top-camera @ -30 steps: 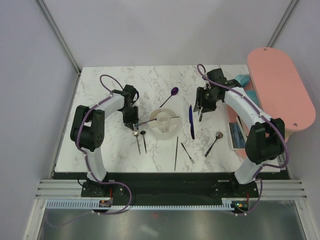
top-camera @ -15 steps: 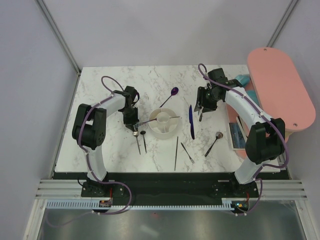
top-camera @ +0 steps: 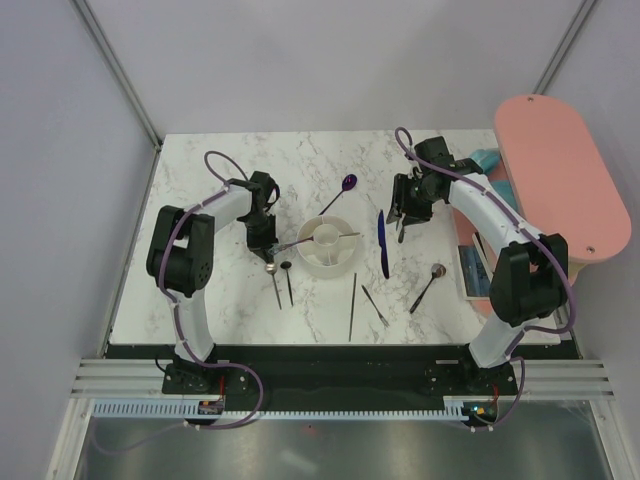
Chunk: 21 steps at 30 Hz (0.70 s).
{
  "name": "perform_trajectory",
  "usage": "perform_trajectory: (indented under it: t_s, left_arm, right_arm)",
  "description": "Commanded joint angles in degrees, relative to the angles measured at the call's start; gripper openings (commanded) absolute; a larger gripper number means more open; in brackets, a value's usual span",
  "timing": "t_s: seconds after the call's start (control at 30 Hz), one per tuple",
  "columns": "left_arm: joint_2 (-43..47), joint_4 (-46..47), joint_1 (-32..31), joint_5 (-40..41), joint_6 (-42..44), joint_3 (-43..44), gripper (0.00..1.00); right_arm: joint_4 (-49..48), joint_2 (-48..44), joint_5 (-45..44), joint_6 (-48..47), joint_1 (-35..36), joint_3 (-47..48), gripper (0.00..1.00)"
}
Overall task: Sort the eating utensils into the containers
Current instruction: Pick up the fork at the center of the board.
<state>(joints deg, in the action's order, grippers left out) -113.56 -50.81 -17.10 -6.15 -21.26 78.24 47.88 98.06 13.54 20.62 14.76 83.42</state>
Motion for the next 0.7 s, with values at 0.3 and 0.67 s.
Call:
perform_trajectory:
  t_s: [0.3, 0.67]
  left_arm:
    - [1.6, 0.0, 0.0, 1.8, 2.9, -0.6, 0.02]
    - [6.8, -0.1, 2.8, 3.5, 2.5, -1.8, 0.02]
  right_arm:
    - [-1.0, 2.9, 2.0, 0.5, -0.2, 3.8, 0.52]
    - [-1.7, 4.2, 2.6, 0.6, -0.1, 3.5, 0.52]
